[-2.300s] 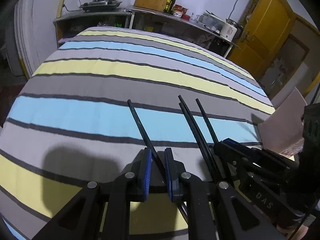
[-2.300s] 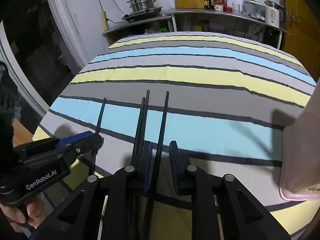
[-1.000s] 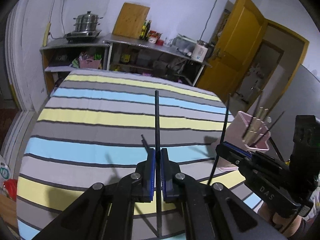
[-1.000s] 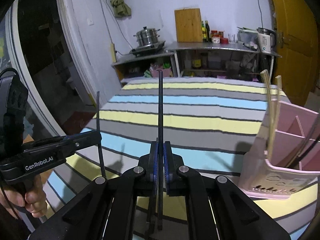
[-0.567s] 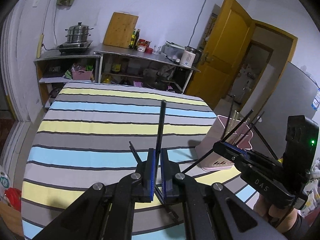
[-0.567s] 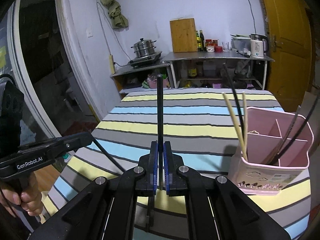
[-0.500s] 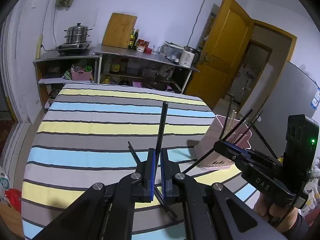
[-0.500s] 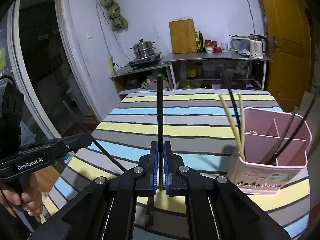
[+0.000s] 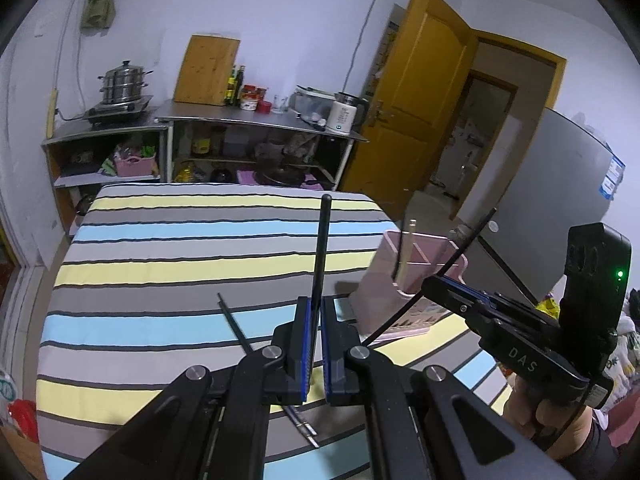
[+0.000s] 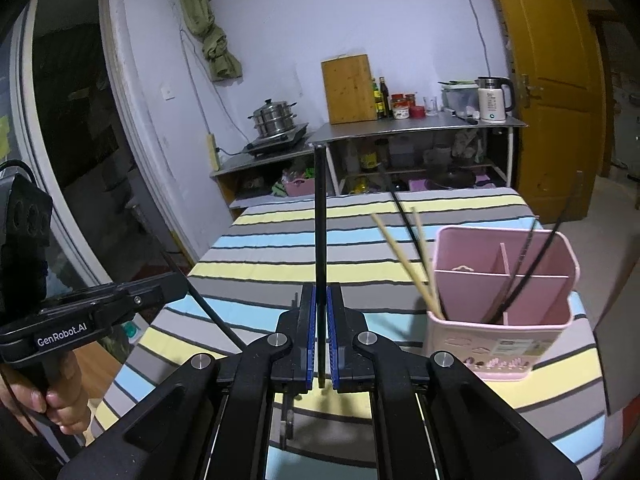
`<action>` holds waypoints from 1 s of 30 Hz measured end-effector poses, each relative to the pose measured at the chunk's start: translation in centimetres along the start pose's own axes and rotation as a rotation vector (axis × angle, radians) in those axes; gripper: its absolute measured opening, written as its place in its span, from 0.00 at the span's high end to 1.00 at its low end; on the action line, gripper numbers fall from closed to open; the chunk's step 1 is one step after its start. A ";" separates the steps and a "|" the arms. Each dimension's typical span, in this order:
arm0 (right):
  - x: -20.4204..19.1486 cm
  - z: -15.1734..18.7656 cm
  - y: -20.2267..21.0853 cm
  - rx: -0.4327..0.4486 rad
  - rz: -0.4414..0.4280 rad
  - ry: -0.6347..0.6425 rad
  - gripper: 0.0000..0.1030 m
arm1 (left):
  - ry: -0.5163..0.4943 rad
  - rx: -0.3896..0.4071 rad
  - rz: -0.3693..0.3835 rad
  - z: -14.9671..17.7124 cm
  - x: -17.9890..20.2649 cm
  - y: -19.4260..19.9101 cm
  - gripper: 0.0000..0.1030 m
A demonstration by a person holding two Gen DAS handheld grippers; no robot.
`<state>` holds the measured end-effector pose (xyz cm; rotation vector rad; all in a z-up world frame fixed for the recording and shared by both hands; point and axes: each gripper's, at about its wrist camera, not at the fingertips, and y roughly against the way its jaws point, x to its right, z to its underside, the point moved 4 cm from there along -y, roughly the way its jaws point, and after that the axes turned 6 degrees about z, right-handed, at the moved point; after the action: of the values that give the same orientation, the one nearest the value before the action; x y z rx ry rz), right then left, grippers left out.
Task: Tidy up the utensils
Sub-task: 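Lift both black chopsticks upright and carry them over the pink holder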
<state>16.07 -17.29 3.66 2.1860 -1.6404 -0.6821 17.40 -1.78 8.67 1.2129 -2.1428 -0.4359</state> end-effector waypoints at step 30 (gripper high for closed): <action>8.8 -6.2 8.0 0.188 0.178 -0.095 0.95 | -0.162 0.058 0.189 -9.8 13.0 -3.9 0.96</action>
<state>15.02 -28.22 11.43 2.1252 -1.9928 -0.6118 21.51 -14.64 18.50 1.0234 -2.3978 -0.4043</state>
